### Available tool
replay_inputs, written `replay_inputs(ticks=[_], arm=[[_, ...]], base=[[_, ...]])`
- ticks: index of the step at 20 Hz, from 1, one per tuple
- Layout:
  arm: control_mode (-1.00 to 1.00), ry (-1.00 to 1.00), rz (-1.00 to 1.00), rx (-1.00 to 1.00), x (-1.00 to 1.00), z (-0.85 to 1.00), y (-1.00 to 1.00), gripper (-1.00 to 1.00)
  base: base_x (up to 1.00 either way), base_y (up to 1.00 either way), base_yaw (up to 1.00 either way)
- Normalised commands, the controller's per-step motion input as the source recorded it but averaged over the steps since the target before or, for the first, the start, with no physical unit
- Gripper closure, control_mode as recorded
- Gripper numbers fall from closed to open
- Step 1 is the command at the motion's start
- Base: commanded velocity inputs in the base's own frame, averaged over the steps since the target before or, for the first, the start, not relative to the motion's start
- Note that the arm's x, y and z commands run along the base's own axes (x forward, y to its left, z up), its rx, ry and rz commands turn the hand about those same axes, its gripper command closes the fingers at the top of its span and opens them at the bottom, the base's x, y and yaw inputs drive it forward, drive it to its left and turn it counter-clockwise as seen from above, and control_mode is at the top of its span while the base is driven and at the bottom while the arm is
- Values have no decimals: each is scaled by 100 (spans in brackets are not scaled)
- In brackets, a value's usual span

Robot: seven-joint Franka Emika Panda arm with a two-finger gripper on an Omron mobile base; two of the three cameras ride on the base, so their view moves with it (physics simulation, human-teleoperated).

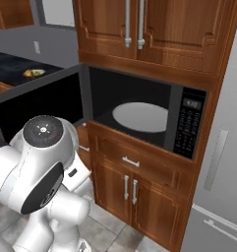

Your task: Place the bowl containing the carrot and onion in the microwave. Close the microwave door and press the start button to microwave the meal.

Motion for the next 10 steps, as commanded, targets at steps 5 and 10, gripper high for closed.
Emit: replay_inputs(ticks=[5,10], arm=[[100,0,0,0,0,0,0,100],[-100,0,0,0,1,0,0,100]], base=[[49,0,0],[11,2,0]])
